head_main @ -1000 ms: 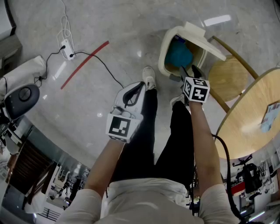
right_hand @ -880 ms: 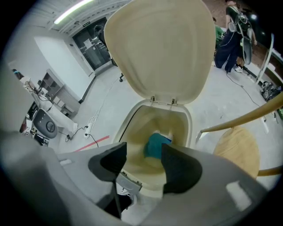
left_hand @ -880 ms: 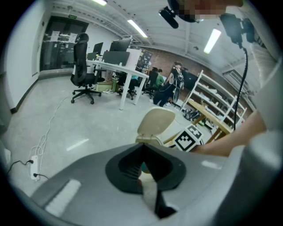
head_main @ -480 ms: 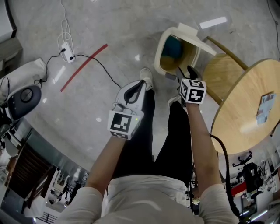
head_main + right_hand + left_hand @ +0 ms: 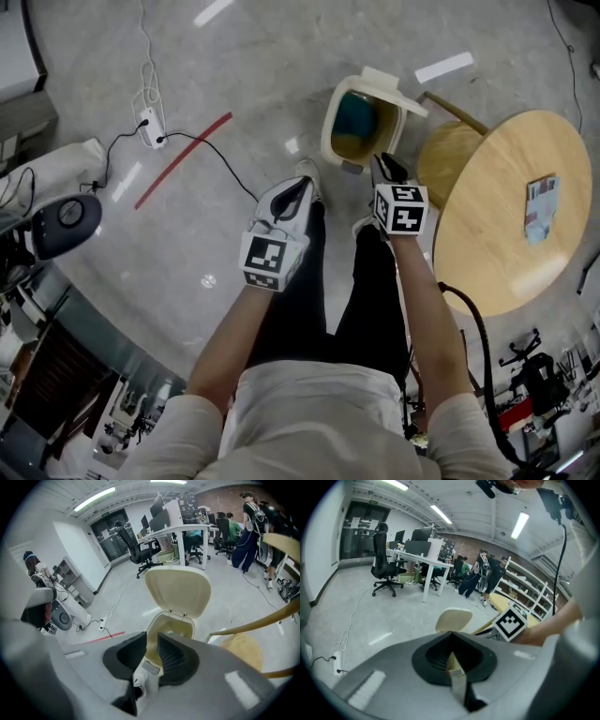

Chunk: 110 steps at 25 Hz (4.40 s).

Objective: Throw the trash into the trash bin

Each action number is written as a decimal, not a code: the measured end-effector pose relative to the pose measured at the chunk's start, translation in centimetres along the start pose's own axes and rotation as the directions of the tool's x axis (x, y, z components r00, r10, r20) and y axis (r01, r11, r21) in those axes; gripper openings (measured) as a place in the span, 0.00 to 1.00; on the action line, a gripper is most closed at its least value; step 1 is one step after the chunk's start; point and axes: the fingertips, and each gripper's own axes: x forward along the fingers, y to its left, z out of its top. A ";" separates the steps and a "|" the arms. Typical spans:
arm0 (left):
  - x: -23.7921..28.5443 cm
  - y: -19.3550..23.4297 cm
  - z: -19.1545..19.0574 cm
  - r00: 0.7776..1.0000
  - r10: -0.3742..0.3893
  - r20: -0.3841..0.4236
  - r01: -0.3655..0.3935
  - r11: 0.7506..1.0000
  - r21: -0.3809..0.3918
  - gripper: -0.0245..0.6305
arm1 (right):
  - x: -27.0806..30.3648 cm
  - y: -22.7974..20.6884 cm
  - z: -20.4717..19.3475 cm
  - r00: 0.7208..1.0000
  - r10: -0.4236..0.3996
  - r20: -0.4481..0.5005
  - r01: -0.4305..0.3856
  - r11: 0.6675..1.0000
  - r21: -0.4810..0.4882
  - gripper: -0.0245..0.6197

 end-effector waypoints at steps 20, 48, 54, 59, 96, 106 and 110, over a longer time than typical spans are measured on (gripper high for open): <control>-4.8 -7.4 7.7 0.998 -0.044 0.052 0.043 0.999 0.021 0.05 | -16.1 1.5 4.8 0.986 0.021 0.167 -0.023 1.000 0.006 0.04; -13.1 -13.3 15.9 0.993 -0.096 0.070 0.089 0.991 0.103 0.05 | -33.3 3.8 10.0 0.923 0.029 0.385 -0.038 0.999 0.016 0.04; -14.2 -14.3 17.4 0.989 -0.127 0.076 0.116 0.984 0.139 0.05 | -35.4 4.8 10.4 0.915 0.021 0.403 -0.031 0.999 0.019 0.04; -14.8 -15.4 18.2 0.987 -0.143 0.076 0.129 0.978 0.166 0.05 | -36.7 5.1 10.5 0.908 0.017 0.419 -0.030 0.999 0.024 0.04; -12.9 -17.1 20.0 0.955 -0.297 0.029 0.278 0.922 0.268 0.05 | -38.6 2.1 10.1 0.878 -0.170 0.447 0.110 0.981 0.158 0.05; -9.3 -23.2 20.6 0.925 -0.378 -0.026 0.366 0.872 0.325 0.05 | -41.7 -6.1 6.5 0.847 -0.328 0.418 0.219 0.933 0.287 0.08; -7.3 -26.3 20.6 0.923 -0.384 -0.019 0.369 0.870 0.326 0.05 | -42.4 -9.9 5.0 0.847 -0.342 0.408 0.220 0.923 0.317 0.08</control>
